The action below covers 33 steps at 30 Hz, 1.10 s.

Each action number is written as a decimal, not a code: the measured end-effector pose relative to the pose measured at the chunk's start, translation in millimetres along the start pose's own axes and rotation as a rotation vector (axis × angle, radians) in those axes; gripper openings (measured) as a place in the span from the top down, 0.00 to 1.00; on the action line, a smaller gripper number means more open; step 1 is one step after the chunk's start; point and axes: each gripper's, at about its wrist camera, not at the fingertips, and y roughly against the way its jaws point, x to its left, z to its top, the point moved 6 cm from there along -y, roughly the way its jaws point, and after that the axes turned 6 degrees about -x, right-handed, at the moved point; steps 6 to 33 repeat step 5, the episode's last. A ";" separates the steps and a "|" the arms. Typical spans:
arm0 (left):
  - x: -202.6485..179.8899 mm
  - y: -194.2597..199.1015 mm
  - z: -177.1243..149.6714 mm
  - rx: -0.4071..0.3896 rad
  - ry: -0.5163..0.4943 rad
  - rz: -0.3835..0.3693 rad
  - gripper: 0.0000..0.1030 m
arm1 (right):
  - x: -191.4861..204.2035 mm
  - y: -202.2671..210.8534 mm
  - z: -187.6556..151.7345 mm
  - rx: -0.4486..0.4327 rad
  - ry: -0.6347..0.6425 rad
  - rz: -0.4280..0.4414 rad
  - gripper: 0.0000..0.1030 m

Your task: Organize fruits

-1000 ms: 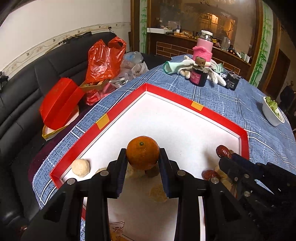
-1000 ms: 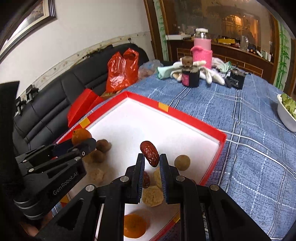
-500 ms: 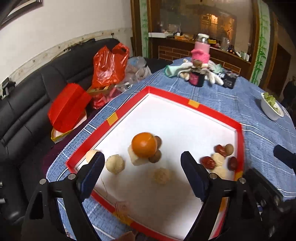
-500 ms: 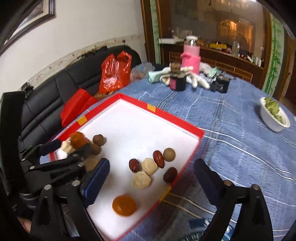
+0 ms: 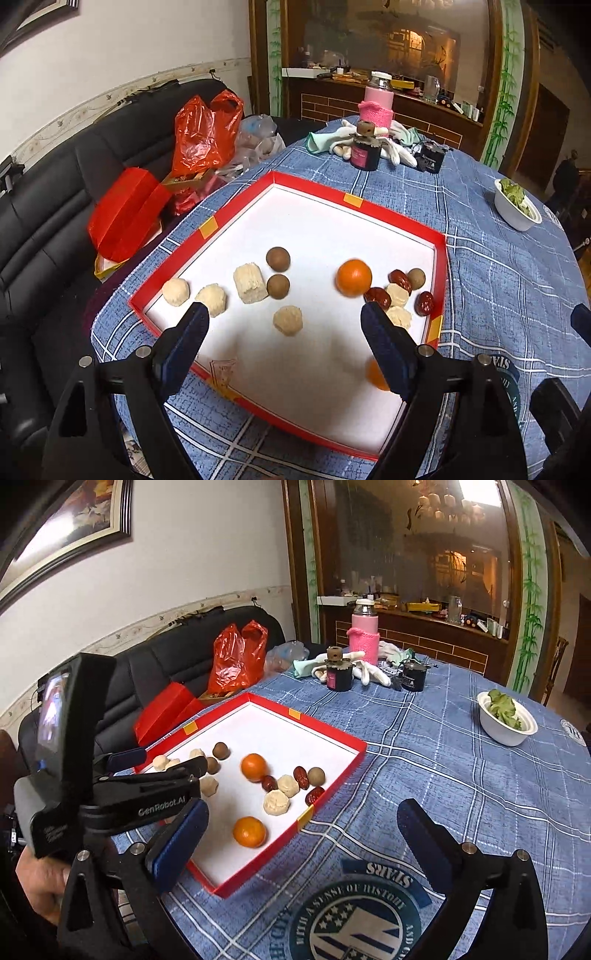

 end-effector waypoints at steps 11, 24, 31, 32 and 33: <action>-0.9 6.9 2.4 -0.033 -0.016 0.018 0.17 | 5.0 4.8 -1.6 -0.005 0.015 0.010 0.00; -0.9 6.9 2.4 -0.033 -0.016 0.018 0.17 | 5.0 4.8 -1.6 -0.005 0.015 0.010 0.00; -0.9 6.9 2.4 -0.033 -0.016 0.018 0.17 | 5.0 4.8 -1.6 -0.005 0.015 0.010 0.00; -0.9 6.9 2.4 -0.033 -0.016 0.018 0.17 | 5.0 4.8 -1.6 -0.005 0.015 0.010 0.00; -0.9 6.9 2.4 -0.033 -0.016 0.018 0.17 | 5.0 4.8 -1.6 -0.005 0.015 0.010 0.00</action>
